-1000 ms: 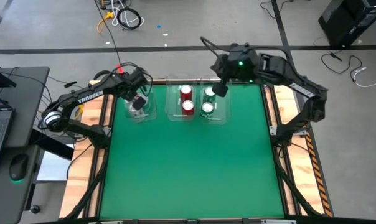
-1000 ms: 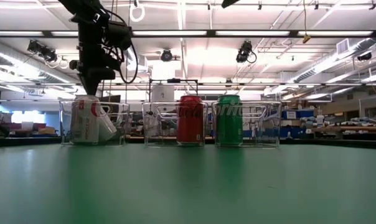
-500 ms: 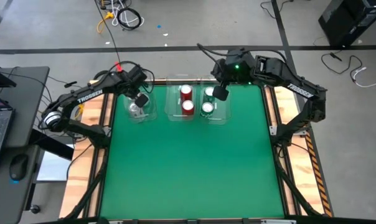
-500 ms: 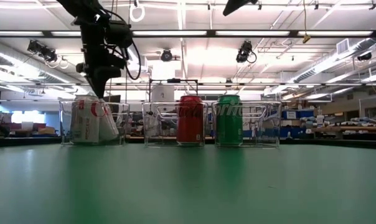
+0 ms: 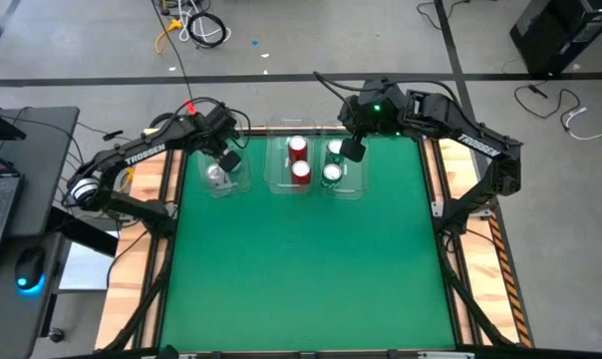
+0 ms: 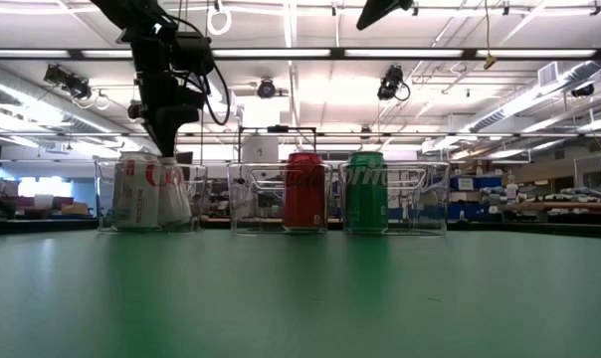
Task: Sort soda cans
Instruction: Adjust the top silver-red-black soda can, then move the left transparent bin to the left side of the middle transparent bin
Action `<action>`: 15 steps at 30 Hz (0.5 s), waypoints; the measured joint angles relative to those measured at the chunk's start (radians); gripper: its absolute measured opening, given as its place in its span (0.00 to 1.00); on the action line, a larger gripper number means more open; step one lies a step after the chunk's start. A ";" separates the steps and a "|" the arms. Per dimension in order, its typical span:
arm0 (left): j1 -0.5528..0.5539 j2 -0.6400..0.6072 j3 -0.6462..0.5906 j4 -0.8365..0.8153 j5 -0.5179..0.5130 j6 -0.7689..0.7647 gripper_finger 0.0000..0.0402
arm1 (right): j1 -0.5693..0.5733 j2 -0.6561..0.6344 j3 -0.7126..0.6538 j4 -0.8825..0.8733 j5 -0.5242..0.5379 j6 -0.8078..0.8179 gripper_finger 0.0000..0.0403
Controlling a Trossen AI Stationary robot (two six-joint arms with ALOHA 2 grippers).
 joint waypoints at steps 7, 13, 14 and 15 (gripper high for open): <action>0.000 0.000 0.000 0.020 0.004 0.002 0.00 | 0.000 0.000 0.000 -0.007 0.000 -0.003 0.00; 0.000 0.000 0.013 0.039 -0.007 0.004 0.00 | 0.000 0.000 0.000 -0.009 0.001 -0.005 0.00; 0.000 0.000 0.021 0.039 -0.028 -0.015 0.00 | 0.000 0.000 0.000 -0.013 0.001 -0.005 0.00; 0.004 0.000 0.030 0.037 -0.060 -0.041 0.00 | 0.000 0.000 0.000 -0.017 0.001 -0.005 0.00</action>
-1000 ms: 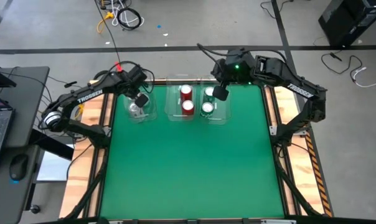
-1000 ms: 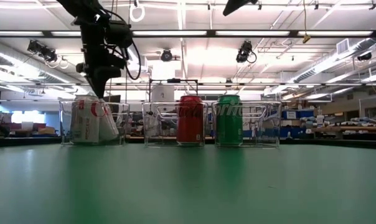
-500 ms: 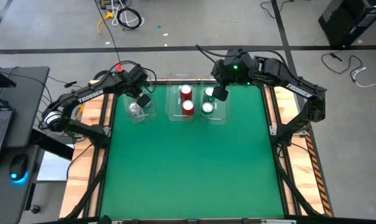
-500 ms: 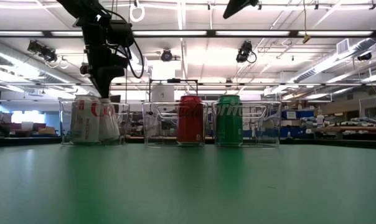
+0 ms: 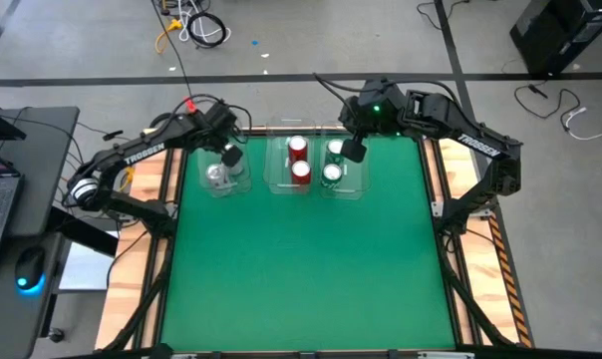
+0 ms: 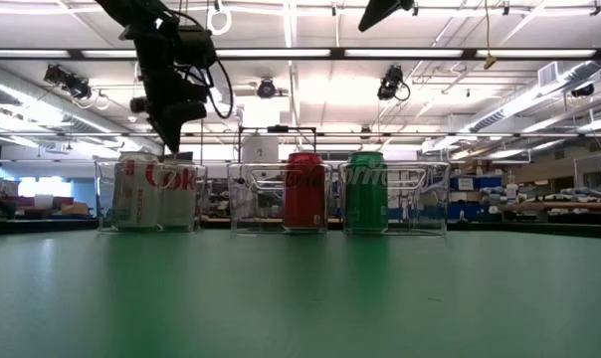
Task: Sort soda cans
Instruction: Move the left transparent bin to the left side of the middle transparent bin
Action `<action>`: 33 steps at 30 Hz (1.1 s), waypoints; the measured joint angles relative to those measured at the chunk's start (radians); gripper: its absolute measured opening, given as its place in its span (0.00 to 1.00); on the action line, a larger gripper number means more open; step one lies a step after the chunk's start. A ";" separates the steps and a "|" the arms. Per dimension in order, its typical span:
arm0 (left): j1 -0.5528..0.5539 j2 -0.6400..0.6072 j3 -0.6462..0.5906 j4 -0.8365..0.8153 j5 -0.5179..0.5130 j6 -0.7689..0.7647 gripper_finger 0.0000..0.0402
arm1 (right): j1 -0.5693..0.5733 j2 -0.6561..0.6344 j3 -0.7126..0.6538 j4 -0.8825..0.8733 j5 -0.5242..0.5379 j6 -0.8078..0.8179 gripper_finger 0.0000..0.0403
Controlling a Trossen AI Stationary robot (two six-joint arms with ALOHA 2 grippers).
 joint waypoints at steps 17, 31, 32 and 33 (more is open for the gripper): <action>0.250 0.003 -0.010 0.015 -0.084 -0.276 0.00 | -0.054 0.000 -0.033 -0.054 0.000 0.000 0.00; 0.269 0.136 0.040 0.225 0.178 -0.128 0.00 | -0.082 -0.019 -0.179 0.012 -0.007 -0.002 0.00; 0.269 0.149 0.053 0.240 0.199 -0.120 0.00 | -0.082 -0.024 -0.186 0.016 -0.008 -0.002 0.00; 0.269 0.164 0.067 0.247 0.210 -0.118 0.00 | -0.083 -0.029 -0.193 0.019 -0.010 -0.002 0.00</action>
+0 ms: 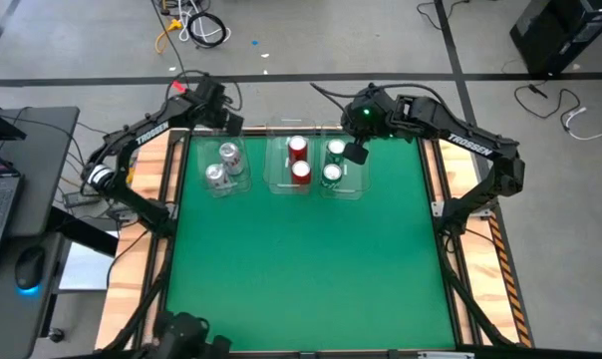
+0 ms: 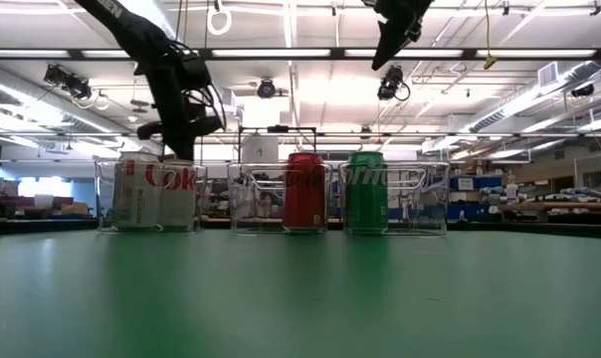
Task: Sort soda cans
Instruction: Move the left transparent bin to the left side of the middle transparent bin
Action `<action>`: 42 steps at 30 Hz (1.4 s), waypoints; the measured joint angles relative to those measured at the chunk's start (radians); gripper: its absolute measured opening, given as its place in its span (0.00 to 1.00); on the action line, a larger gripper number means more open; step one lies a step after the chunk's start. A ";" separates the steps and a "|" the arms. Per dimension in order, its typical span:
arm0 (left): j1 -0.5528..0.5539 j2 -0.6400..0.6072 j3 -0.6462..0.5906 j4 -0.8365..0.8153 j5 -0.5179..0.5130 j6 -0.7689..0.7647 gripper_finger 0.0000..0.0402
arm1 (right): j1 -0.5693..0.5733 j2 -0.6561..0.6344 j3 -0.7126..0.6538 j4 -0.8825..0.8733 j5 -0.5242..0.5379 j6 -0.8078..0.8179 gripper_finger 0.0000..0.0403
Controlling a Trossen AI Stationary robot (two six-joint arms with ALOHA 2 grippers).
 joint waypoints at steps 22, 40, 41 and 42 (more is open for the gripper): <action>-0.042 0.272 0.159 0.008 0.020 0.046 0.00 | 0.000 -0.031 -0.011 0.031 -0.043 0.003 0.00; -0.074 0.282 0.159 0.046 0.000 0.104 0.00 | 0.000 -0.032 -0.011 0.029 -0.043 0.004 0.00; -0.079 0.283 0.158 0.055 0.003 0.110 0.00 | 0.000 -0.032 -0.011 0.029 -0.043 0.004 0.00; -0.084 0.284 0.158 0.062 0.005 0.118 0.00 | 0.000 -0.032 -0.011 0.030 -0.043 0.004 0.00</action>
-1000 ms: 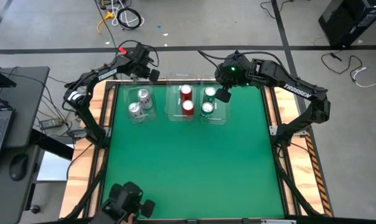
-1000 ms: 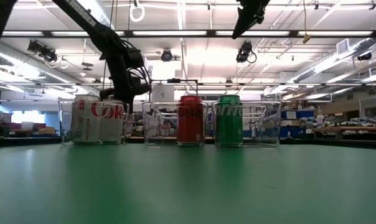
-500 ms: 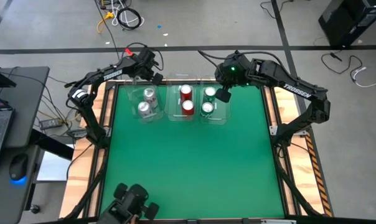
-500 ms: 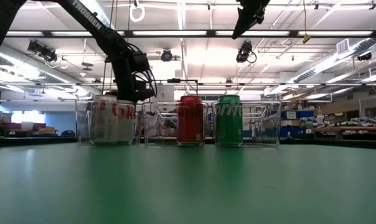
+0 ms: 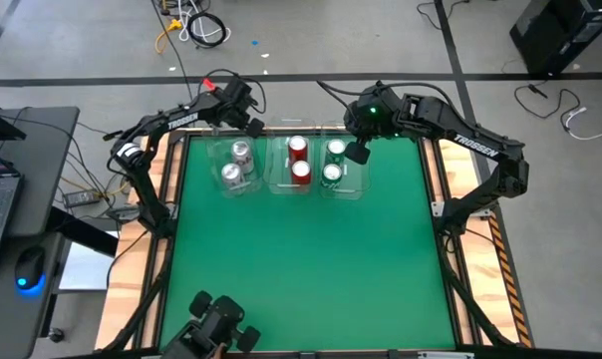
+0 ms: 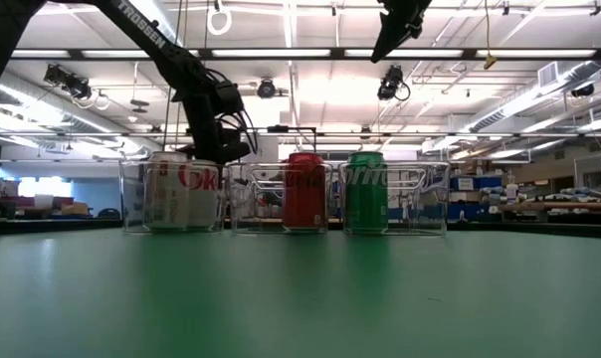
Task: Sort soda cans
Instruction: Move the left transparent bin to the left side of the middle transparent bin, then return to Home Position
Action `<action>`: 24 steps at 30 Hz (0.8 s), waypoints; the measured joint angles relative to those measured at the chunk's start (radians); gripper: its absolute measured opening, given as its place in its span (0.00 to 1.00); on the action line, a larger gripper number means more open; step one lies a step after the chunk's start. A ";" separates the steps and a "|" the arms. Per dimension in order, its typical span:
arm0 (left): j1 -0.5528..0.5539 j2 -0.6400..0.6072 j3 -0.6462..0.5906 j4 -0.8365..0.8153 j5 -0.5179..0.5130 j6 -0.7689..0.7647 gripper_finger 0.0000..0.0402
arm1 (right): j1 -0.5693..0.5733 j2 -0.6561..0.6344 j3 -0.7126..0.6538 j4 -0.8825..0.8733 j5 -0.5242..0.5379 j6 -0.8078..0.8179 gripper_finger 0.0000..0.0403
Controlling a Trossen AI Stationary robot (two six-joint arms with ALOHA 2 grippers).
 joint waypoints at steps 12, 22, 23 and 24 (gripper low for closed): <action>-0.085 -0.001 0.000 0.077 0.030 0.097 0.00 | 0.000 0.000 0.000 -0.003 0.000 0.000 0.00; -0.087 -0.141 0.001 0.045 0.041 0.099 0.00 | -0.007 0.000 -0.001 -0.004 0.000 -0.023 0.00; -0.087 -0.157 0.001 0.045 0.046 0.106 0.00 | -0.008 -0.004 -0.010 0.012 0.000 -0.029 0.00; -0.087 -0.175 -0.002 0.045 0.051 0.116 0.00 | -0.008 -0.015 -0.030 0.032 -0.003 -0.036 0.00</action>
